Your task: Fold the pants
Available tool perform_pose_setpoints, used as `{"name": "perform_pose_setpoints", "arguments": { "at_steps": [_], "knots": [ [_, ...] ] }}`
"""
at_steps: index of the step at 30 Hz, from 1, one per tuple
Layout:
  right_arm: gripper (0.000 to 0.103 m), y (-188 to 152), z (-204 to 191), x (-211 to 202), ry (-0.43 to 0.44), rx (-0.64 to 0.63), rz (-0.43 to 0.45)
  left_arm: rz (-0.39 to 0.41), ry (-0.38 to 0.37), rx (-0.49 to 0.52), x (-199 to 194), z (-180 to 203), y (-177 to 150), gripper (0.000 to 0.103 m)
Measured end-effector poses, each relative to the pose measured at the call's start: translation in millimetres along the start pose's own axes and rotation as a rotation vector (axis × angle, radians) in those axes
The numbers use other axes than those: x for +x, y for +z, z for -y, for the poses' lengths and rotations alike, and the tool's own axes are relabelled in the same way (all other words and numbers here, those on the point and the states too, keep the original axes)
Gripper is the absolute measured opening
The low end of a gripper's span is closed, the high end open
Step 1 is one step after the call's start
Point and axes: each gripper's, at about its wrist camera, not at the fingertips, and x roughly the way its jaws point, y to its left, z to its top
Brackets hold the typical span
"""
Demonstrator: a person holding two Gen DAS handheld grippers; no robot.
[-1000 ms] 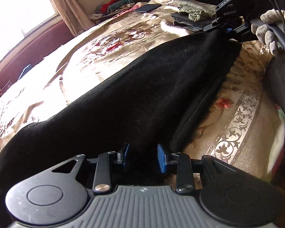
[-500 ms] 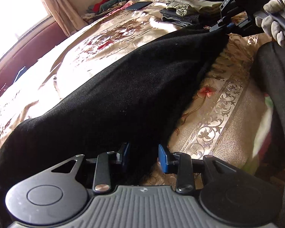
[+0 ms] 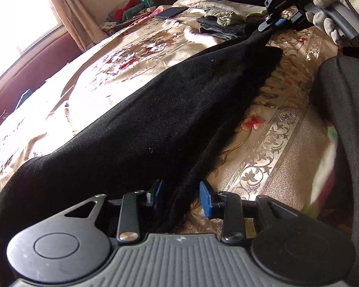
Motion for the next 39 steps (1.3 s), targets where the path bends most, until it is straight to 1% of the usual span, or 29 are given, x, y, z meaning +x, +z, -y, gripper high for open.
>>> {"name": "perform_pose_setpoints", "arguments": {
  "at_steps": [2,5,6,7,9,11,12,14,15,18,20,21,22,24,26,28,32,33,34,36,38,39],
  "knots": [
    [0.017,-8,5,-10,-0.001,0.031,-0.007,-0.001,0.001,0.009,0,1,-1,0.047],
    [0.02,-21,5,-29,0.051,0.049,-0.01,0.001,0.008,0.022,0,3,-3,0.047],
    [0.024,-26,2,-32,0.055,0.051,-0.017,0.005,0.013,0.027,0,3,-3,0.047],
    [0.026,-31,-1,-34,0.065,0.042,-0.027,0.01,0.019,0.032,1,4,-2,0.047],
    [0.026,-45,-13,-34,0.096,-0.007,-0.066,0.022,0.035,0.033,2,5,-1,0.047],
    [0.026,-58,-35,-22,0.116,-0.096,-0.132,0.028,0.039,0.025,6,5,2,0.047],
    [0.027,-64,-44,-11,0.124,-0.114,-0.166,0.031,0.041,0.029,8,6,3,0.047],
    [0.029,-69,-46,7,0.149,-0.054,-0.196,0.035,0.054,0.054,12,8,3,0.048],
    [0.032,-70,-45,17,0.15,-0.025,-0.206,0.033,0.056,0.059,14,8,3,0.051],
    [0.032,-74,-43,37,0.157,0.018,-0.24,0.03,0.051,0.047,19,5,2,0.053],
    [0.024,-74,-42,37,0.166,0.025,-0.233,0.033,0.054,0.043,18,4,2,0.053],
    [0.013,-71,-41,32,0.19,0.035,-0.221,0.032,0.048,0.033,16,2,2,0.053],
    [0.008,-69,-39,29,0.202,0.044,-0.213,0.029,0.041,0.021,15,0,2,0.053],
    [0.005,-60,-34,21,0.233,0.075,-0.207,0.028,0.034,0.017,11,-3,2,0.052],
    [0.005,-55,-32,16,0.267,0.105,-0.21,0.037,0.04,0.035,4,-3,1,0.052],
    [0.004,-52,-34,12,0.29,0.101,-0.21,0.052,0.048,0.036,-5,-5,0,0.053],
    [0.004,-42,-35,-6,0.33,0.11,-0.202,0.107,0.071,0.014,-19,-12,3,0.057],
    [0.004,-40,-38,-10,0.343,0.107,-0.198,0.12,0.072,0.0,-20,-15,4,0.06],
    [0.004,-39,-40,-13,0.35,0.101,-0.197,0.124,0.075,0.001,-17,-16,6,0.062],
    [0.004,-36,-46,-17,0.368,0.093,-0.199,0.114,0.096,0.058,-6,-8,8,0.062],
    [0.004,-31,-53,-18,0.385,0.088,-0.196,0.117,0.068,0.109,0,4,9,0.062],
    [0.004,-30,-56,-19,0.39,0.082,-0.194,0.11,0.074,0.121,3,9,11,0.062]
  ]
}}
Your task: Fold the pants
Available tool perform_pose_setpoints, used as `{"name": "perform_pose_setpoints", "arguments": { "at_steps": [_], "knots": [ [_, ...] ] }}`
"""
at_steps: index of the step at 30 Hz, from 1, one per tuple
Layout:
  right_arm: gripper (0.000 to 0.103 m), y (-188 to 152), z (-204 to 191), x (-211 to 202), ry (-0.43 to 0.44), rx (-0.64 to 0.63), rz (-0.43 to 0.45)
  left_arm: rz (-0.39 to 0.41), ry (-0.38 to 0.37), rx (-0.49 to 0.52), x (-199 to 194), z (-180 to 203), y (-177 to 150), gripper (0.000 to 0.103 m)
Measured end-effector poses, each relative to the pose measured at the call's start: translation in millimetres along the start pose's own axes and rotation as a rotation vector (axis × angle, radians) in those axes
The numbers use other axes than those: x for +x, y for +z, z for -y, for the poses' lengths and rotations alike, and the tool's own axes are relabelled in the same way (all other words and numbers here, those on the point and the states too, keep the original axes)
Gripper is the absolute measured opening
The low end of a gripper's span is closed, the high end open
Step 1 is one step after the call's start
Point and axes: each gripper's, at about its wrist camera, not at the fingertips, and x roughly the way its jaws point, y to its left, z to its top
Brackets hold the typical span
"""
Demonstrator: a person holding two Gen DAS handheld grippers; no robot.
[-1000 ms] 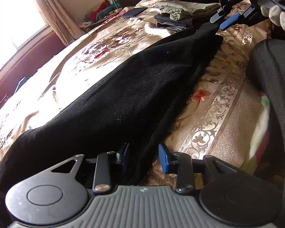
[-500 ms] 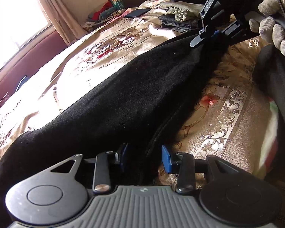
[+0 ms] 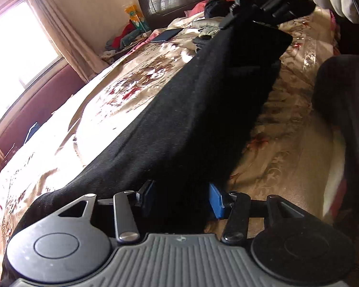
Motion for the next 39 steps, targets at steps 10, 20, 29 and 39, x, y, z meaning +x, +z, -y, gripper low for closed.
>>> {"name": "perform_pose_setpoints", "arguments": {
  "at_steps": [10,20,29,39],
  "knots": [
    [0.004,6,-12,2,-0.014,-0.076,0.0,-0.038,0.143,-0.102,9,-26,9,0.031],
    [0.004,-6,-6,-10,-0.071,-0.177,-0.014,-0.044,0.092,-0.042,-17,-19,9,0.021],
    [0.018,-6,62,17,-0.093,0.077,0.016,-0.152,0.019,0.02,9,5,-12,0.021],
    [0.007,1,8,-18,0.031,-0.131,0.224,-0.15,0.011,0.005,10,2,-14,0.021]
  ]
}}
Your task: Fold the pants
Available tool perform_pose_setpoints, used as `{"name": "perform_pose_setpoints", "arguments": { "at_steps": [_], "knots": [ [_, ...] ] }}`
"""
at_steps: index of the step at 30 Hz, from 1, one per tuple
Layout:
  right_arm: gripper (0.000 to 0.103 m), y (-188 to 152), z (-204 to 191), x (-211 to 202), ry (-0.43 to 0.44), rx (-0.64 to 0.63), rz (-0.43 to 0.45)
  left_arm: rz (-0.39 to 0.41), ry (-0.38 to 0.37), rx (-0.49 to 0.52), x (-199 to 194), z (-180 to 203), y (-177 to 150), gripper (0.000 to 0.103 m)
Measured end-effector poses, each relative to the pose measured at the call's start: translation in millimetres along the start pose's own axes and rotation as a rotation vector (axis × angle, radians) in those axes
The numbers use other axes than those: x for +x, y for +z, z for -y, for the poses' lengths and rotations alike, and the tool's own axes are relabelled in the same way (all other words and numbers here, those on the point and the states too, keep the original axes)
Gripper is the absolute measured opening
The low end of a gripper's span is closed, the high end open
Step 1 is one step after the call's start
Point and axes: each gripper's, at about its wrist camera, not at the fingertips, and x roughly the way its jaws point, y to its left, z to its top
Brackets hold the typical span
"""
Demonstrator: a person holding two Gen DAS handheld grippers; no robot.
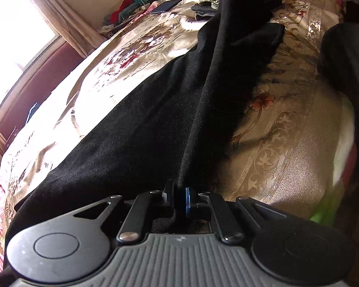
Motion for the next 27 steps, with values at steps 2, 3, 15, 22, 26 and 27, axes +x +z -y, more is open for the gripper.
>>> {"name": "perform_pose_setpoints", "arguments": {
  "at_steps": [2,3,15,22,26,27],
  "knots": [
    [0.006,-2,-1,-8,-0.034,-0.037,0.02,-0.002,-0.003,0.006,2,0,-1,0.021],
    [0.006,-3,6,-7,-0.066,-0.028,0.007,-0.002,-0.004,0.007,3,0,-1,0.021],
    [0.007,0,60,22,-0.215,0.145,-0.086,-0.006,0.001,0.029,6,2,2,0.022],
    [0.005,17,13,-1,-0.105,0.023,0.022,-0.002,0.003,0.024,4,2,2,0.022],
    [0.011,2,67,9,-0.35,0.082,-0.049,0.004,0.015,0.058,7,7,-1,0.022],
    [0.011,1,75,9,-0.36,0.134,-0.061,0.002,0.017,0.061,8,8,-1,0.022]
  ]
}}
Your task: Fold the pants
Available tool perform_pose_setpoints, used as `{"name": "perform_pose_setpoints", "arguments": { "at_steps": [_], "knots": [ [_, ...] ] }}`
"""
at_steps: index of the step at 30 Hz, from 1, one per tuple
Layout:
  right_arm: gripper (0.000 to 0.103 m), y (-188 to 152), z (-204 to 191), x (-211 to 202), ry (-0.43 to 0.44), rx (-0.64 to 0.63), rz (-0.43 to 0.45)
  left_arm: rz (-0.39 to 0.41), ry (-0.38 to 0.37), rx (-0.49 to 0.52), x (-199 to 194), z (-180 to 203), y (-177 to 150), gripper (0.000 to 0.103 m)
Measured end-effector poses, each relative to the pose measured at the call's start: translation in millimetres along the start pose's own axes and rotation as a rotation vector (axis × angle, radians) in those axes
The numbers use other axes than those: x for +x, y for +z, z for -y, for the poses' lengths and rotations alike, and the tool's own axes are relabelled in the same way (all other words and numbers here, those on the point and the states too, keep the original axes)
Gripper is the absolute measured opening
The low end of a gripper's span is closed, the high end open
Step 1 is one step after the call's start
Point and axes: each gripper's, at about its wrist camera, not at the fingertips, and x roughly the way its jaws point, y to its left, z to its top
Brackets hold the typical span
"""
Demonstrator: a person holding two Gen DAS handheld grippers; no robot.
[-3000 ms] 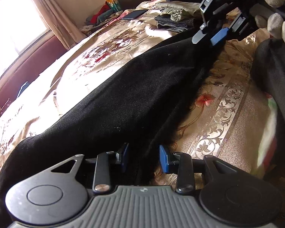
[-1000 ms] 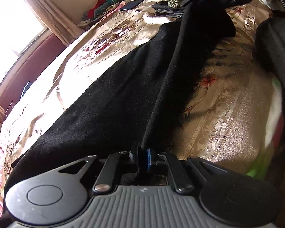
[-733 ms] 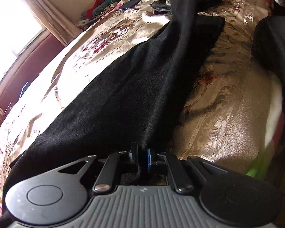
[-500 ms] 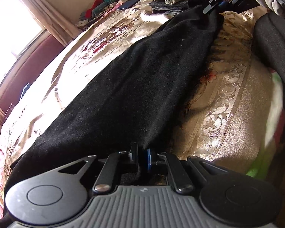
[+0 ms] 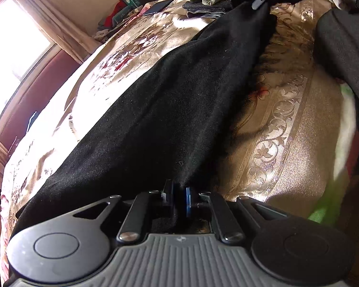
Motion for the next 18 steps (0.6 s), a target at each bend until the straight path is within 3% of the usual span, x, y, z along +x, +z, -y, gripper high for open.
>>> {"name": "perform_pose_setpoints", "arguments": {
  "at_steps": [2,4,6,10,13,18],
  "knots": [
    [0.013,-1,5,-1,0.022,0.05,-0.012,-0.006,-0.001,-0.011,0,-2,1,0.022],
    [0.031,-4,2,-7,0.004,0.044,-0.002,-0.004,-0.003,-0.017,0,-3,1,0.022],
    [0.043,-11,3,-12,0.004,0.075,-0.024,0.002,0.0,-0.004,1,-2,-1,0.022],
    [0.046,-24,11,2,0.022,0.175,-0.07,0.01,0.003,-0.002,1,0,-3,0.022],
    [0.048,-28,5,22,0.006,0.194,-0.045,0.015,0.004,-0.011,-1,-2,-3,0.023],
    [0.05,-39,-21,39,0.127,0.139,-0.008,0.023,0.01,-0.042,-7,-4,-6,0.025]
  ]
}}
